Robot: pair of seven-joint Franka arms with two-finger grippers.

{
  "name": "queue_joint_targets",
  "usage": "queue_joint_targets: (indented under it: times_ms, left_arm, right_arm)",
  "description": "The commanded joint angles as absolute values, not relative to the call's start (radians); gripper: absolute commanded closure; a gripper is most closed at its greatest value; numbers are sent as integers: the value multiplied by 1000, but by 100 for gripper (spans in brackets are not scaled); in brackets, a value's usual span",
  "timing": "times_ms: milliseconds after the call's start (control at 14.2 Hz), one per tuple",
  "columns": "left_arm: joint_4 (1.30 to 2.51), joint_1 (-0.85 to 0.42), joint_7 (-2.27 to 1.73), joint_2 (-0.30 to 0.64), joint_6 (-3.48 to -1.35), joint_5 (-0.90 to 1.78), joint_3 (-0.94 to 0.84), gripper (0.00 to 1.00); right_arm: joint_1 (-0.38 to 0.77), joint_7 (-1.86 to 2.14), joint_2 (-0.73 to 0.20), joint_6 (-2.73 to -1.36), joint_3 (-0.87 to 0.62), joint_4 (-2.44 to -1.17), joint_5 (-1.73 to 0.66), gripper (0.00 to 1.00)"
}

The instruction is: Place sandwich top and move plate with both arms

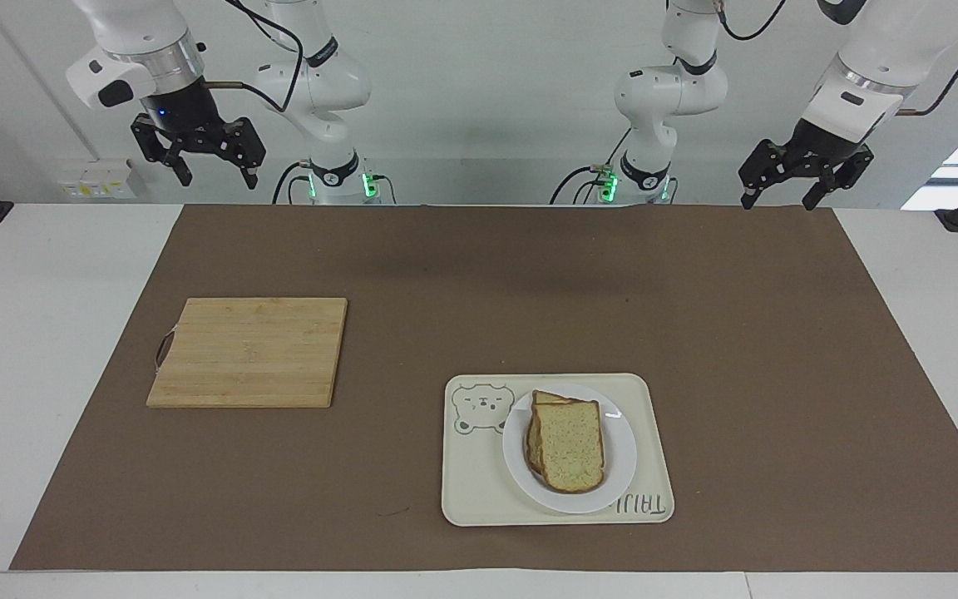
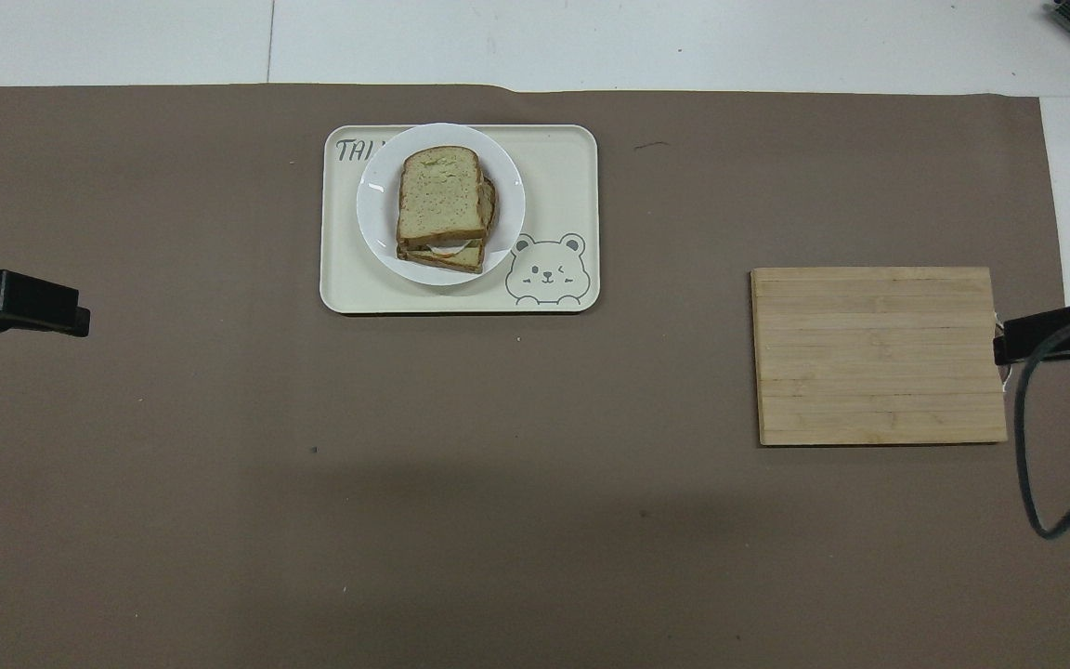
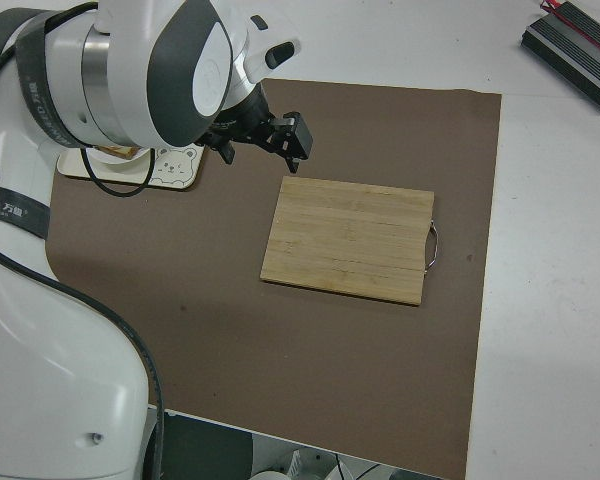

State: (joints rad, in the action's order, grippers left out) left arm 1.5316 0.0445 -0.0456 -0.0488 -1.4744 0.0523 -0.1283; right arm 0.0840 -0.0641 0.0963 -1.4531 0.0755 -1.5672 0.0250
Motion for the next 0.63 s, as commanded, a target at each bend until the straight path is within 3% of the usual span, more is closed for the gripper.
queue_joint_targets:
  times_ms: [0, 564]
  left_arm:
    - [1525, 55, -31, -54, -1447, 55, -130, 0]
    - [1526, 69, -35, -54, -1447, 57, -130, 0]
  right_arm:
    - [71, -38, 95, -1436, 72, -1554, 23, 0]
    - [71, -37, 97, -1431, 72, -1554, 23, 0]
